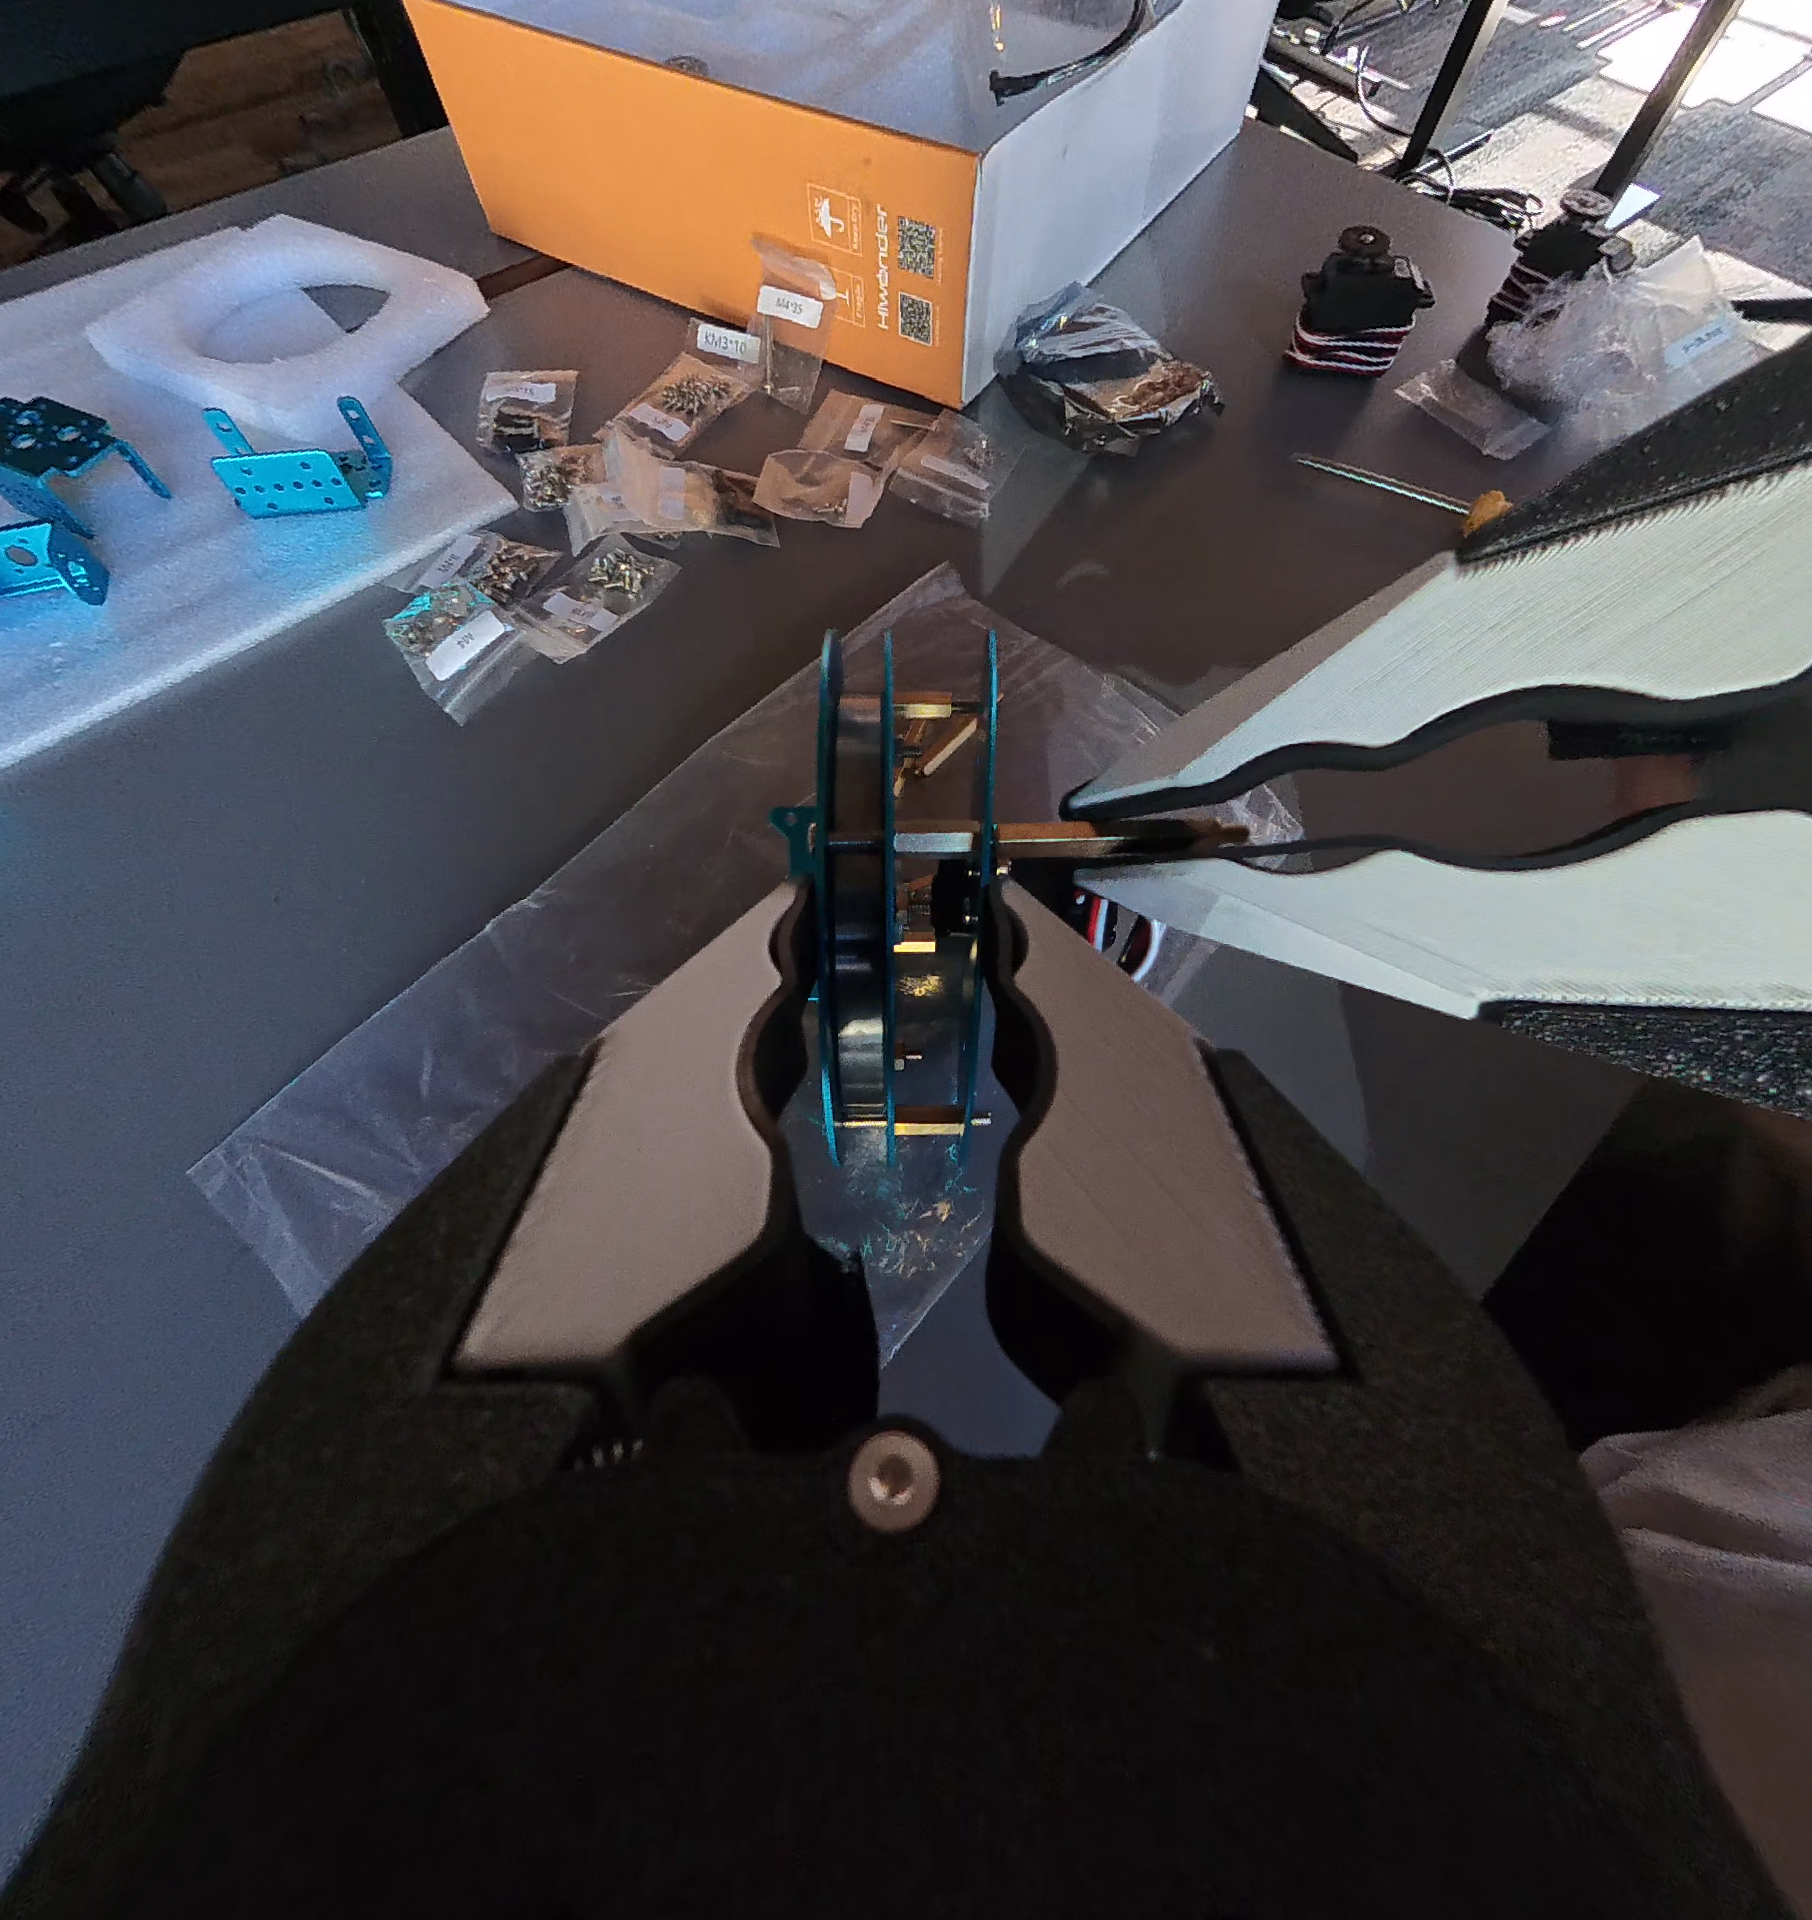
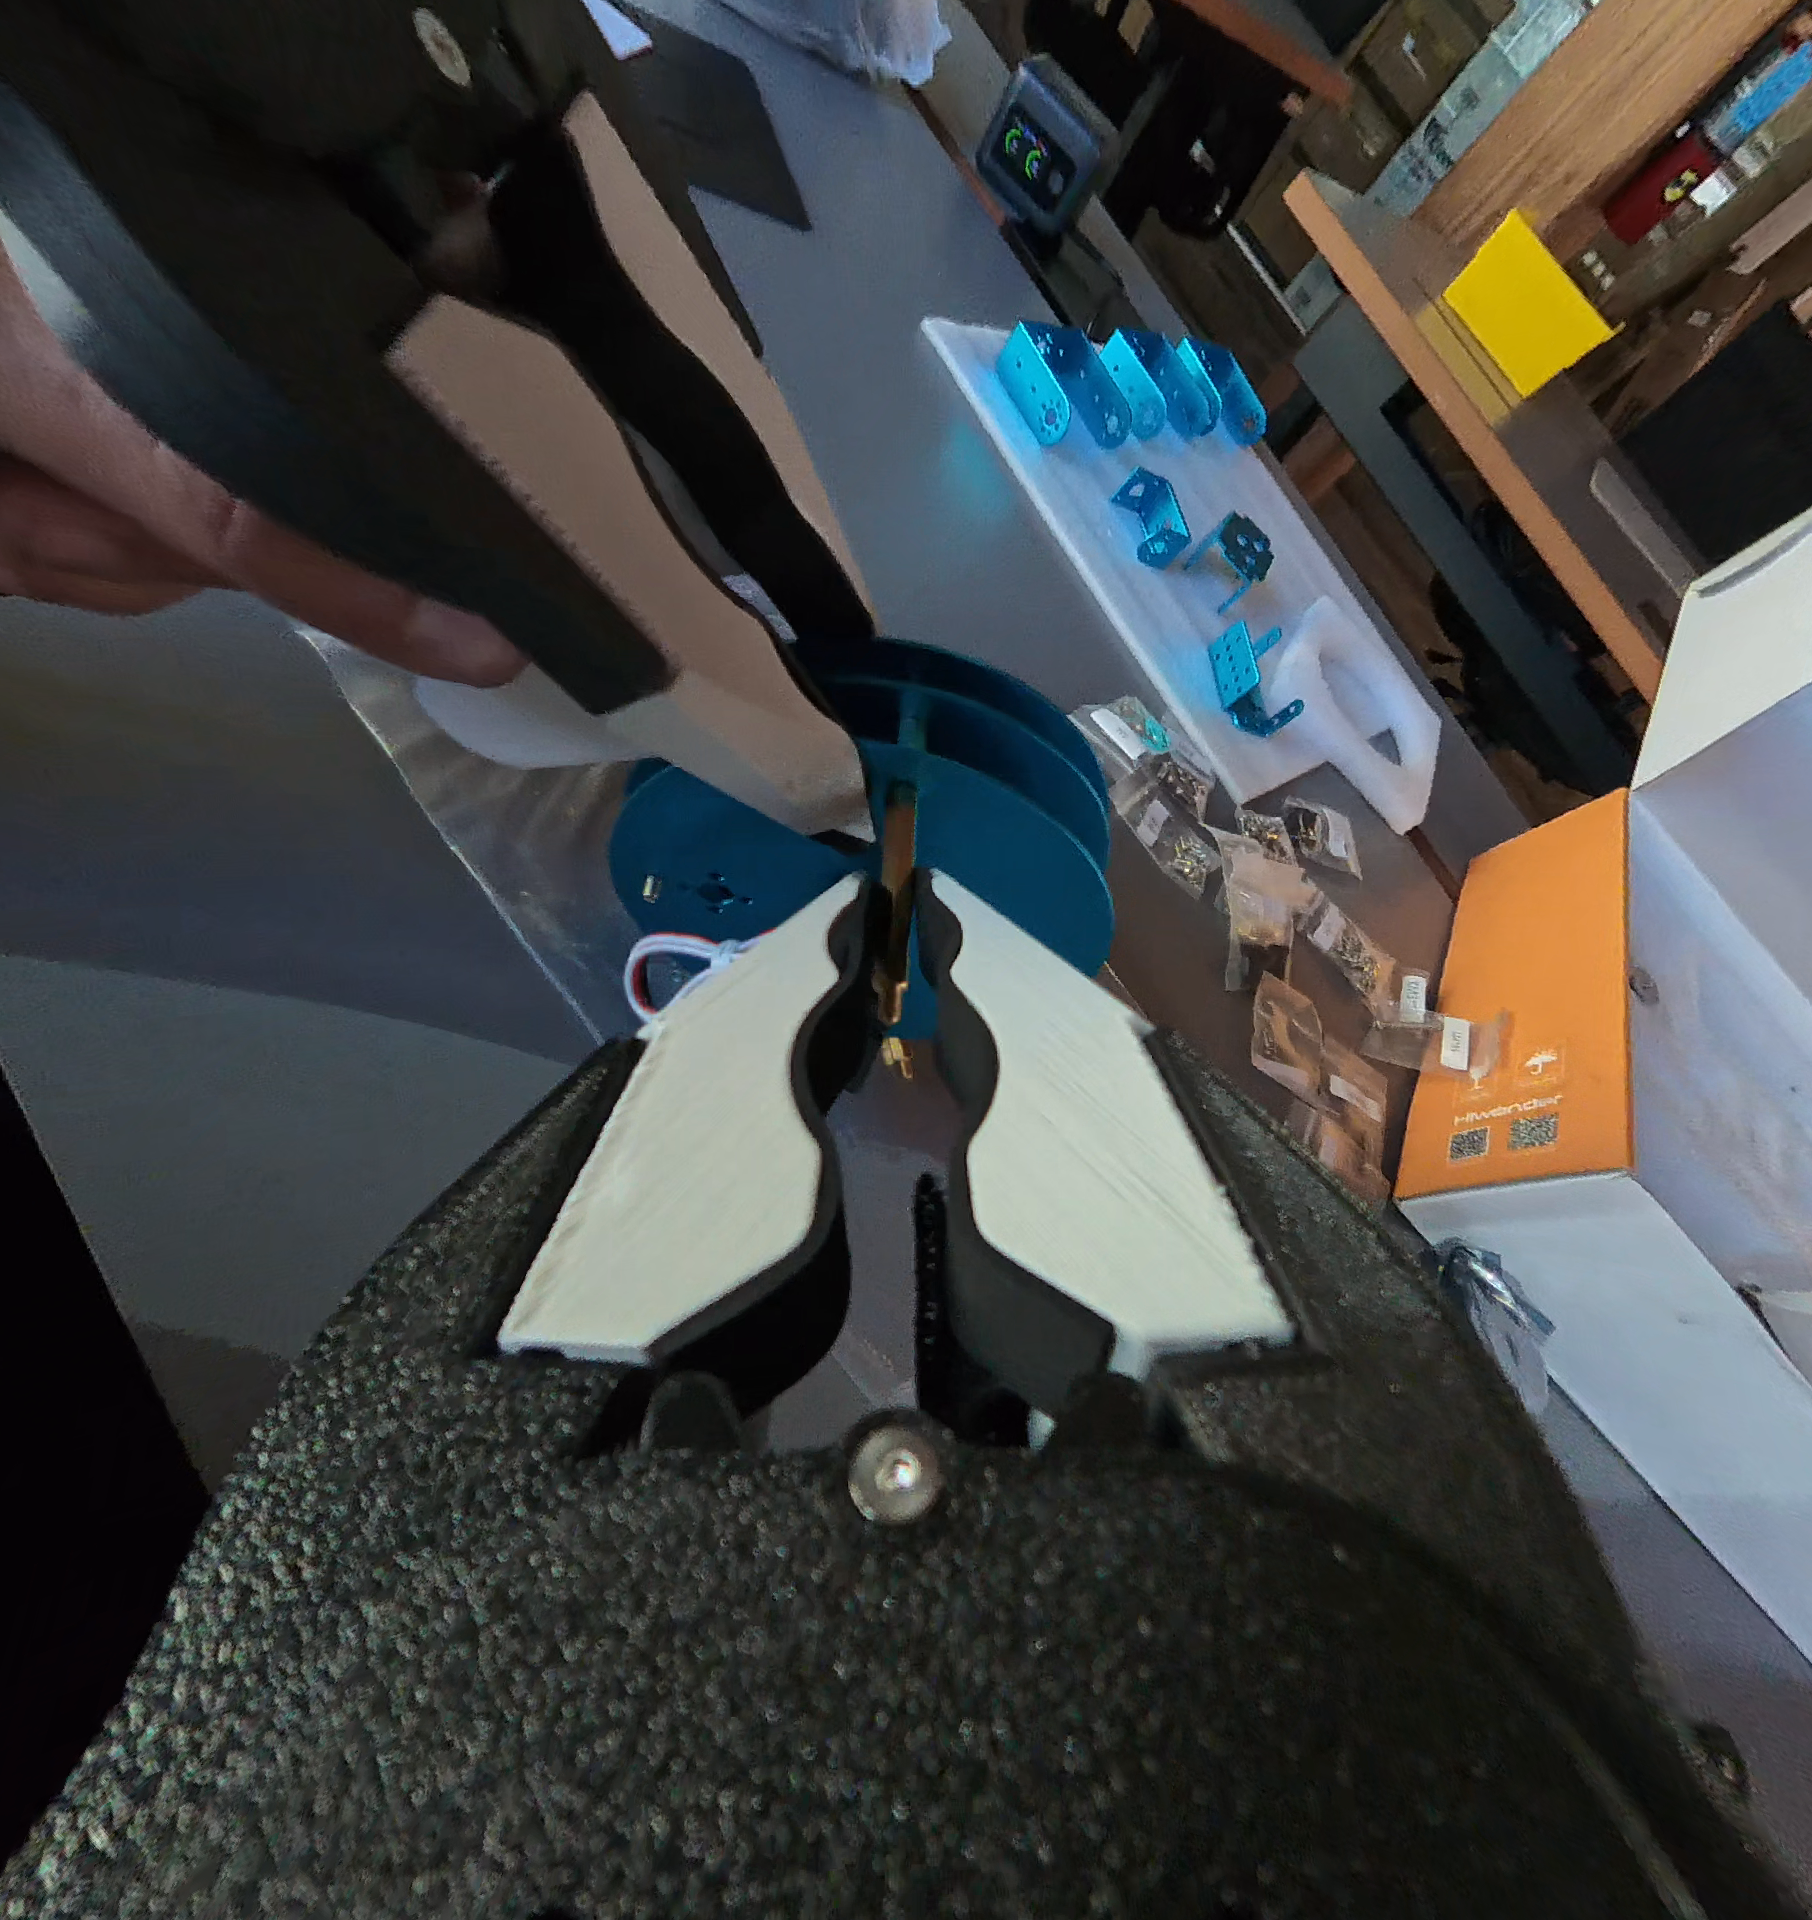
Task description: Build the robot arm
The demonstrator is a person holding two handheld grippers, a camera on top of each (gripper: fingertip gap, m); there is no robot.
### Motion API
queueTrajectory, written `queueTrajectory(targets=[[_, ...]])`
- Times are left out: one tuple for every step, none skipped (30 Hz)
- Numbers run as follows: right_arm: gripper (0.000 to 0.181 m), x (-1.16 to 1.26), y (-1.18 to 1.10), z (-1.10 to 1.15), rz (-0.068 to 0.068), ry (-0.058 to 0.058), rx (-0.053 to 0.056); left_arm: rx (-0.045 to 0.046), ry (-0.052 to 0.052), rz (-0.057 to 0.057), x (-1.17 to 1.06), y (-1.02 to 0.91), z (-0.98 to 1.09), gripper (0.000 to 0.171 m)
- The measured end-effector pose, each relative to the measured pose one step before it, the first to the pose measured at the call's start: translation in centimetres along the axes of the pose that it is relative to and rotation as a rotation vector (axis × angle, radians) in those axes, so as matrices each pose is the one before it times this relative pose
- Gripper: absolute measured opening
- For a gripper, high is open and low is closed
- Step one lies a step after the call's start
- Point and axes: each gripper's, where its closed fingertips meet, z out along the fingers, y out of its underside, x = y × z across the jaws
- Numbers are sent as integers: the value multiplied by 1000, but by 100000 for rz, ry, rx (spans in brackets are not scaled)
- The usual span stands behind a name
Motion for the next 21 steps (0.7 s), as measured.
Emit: queueTrajectory(targets=[[4,20,57,-17,-34,-272,-1680,46,-577,311,23,12,-4,30],[4,-50,62,0,3225,-1681,-2007,-39,-232,570,39,14,5,30],[4,-19,-14,30,6941,-2762,-1260,80,154,156,-11,-14,11,30],[3,-62,-27,122,11013,-4350,-73,141,311,-365,-84,-20,9,29],[4,-143,-69,109,17684,-7410,671,179,295,-541,-96,-21,21,29],[3,-281,-83,72,23169,-11087,582,241,148,-484,-95,-8,9,29],[2,-250,-3,-2,21985,-12480,-206,266,159,-174,-31,5,5,30],[2,-253,41,-66,18946,-12728,-1715,290,267,4,42,35,-28,30],[3,-149,3,-52,13299,-10801,-1904,384,115,-94,48,12,-23,30],[3,-17,6,-18,7967,-7210,-1701,401,-49,-70,27,-7,5,30],[3,39,27,26,602,-1794,-1147,288,62,104,5,-4,18,30],[3,103,33,64,-8137,4122,-856,77,454,-19,-8,-7,14,30],[4,189,104,25,-13098,8124,-1556,-54,727,35,13,-6,14,30],[18,146,206,-7,-13486,9438,-2399,-121,626,-45,-5,-5,2,30],[34,-336,176,46,-12140,6323,-2136,-187,356,-89,-38,10,-11,30],[35,-259,289,153,-9286,5667,-3619,-156,298,-146,-30,9,-16,30],[33,228,180,175,-7368,7322,-3660,-137,374,-1,-20,6,-13,30],[22,415,37,146,-6411,7379,-2218,-130,370,230,24,14,-3,30],[9,490,-115,79,-4941,6584,-985,-102,362,167,49,14,-5,30],[6,274,-327,-29,-3922,3292,689,-35,221,406,36,21,-7,30],[3,107,-150,-7,39,203,-34,68,85,370,15,9,-24,30]])
